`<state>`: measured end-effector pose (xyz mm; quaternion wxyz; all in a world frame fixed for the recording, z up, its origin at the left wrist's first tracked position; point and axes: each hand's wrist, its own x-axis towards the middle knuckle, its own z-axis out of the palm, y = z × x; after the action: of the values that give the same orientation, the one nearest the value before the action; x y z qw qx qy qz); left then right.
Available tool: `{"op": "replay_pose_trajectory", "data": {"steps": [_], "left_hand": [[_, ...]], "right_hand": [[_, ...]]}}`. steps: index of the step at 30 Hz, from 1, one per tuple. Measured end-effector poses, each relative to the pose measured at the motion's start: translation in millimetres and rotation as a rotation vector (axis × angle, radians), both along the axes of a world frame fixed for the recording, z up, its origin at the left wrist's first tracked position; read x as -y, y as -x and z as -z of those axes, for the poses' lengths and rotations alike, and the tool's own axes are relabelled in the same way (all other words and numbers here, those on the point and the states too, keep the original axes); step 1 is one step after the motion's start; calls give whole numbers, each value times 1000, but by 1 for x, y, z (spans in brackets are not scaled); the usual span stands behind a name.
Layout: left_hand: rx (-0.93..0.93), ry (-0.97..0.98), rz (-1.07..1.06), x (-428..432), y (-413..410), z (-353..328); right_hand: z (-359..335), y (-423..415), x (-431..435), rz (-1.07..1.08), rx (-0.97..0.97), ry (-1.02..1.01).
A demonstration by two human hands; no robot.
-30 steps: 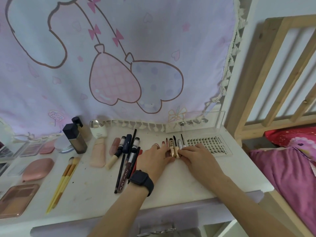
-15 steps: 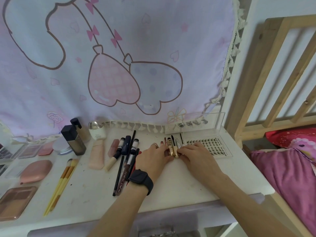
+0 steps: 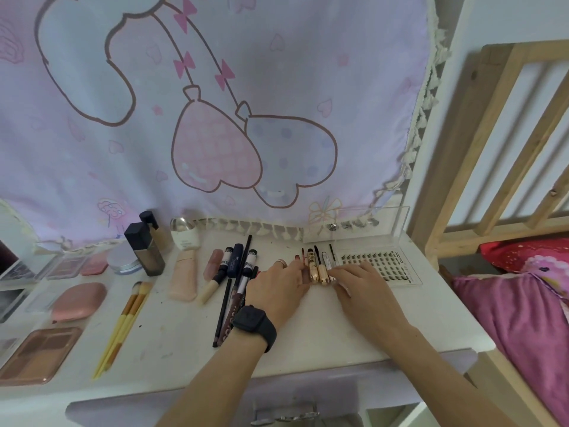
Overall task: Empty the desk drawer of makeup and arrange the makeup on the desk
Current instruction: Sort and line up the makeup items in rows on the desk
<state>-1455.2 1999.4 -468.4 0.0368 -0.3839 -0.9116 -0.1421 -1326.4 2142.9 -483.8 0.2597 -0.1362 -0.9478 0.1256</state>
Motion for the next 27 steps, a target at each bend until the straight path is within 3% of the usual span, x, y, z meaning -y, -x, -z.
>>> {"op": "replay_pose_trajectory", "data": {"steps": [10, 21, 27], "left_hand": [[-17, -252, -194, 99, -7, -8], [-44, -226, -209, 122, -21, 4], [-157, -21, -157, 103, -18, 10]], "right_hand": [[28, -19, 62, 54, -120, -32], [57, -20, 74, 96, -123, -22], [54, -22, 77, 106, -138, 8]]}}
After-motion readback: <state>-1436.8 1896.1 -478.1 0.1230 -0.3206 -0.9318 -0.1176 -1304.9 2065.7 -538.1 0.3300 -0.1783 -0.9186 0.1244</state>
